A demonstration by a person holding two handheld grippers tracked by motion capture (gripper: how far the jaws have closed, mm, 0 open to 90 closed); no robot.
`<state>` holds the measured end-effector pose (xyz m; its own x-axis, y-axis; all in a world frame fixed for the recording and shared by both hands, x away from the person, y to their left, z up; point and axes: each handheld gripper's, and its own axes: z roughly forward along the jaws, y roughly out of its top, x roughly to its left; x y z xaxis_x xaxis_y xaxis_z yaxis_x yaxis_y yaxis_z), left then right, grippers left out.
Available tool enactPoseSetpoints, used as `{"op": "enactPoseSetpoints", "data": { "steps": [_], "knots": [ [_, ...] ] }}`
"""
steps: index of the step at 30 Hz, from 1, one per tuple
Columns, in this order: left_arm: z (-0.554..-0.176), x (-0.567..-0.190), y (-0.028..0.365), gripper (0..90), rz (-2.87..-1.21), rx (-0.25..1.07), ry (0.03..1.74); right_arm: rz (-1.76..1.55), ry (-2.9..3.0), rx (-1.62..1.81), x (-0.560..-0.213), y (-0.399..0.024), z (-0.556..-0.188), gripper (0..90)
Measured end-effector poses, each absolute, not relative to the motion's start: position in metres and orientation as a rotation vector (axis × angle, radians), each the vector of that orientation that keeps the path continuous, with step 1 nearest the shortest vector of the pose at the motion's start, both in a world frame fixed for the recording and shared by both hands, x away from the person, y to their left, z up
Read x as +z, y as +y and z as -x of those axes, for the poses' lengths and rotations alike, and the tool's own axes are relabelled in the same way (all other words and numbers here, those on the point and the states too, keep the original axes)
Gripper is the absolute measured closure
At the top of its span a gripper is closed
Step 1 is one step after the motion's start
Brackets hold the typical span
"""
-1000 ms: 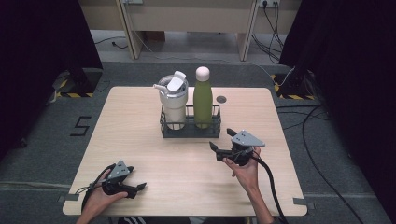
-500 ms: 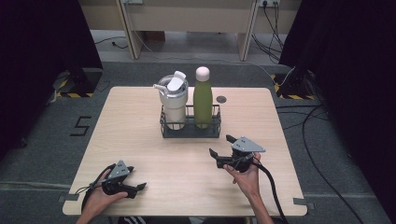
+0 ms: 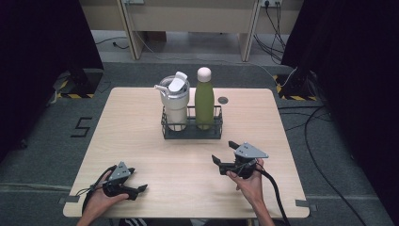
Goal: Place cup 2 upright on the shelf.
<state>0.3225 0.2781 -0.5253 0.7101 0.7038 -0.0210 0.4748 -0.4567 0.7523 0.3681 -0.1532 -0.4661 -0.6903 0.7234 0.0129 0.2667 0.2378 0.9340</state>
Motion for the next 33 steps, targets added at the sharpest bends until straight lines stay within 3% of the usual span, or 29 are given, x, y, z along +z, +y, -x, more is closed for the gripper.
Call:
{"op": "enactPoseSetpoints", "data": {
  "steps": [33],
  "knots": [
    [-0.323,-0.525,0.278,13.8,-2.141,0.378,0.893,-0.947,2.117,1.436,-0.481,-0.172,-0.346,15.1]
  ]
}}
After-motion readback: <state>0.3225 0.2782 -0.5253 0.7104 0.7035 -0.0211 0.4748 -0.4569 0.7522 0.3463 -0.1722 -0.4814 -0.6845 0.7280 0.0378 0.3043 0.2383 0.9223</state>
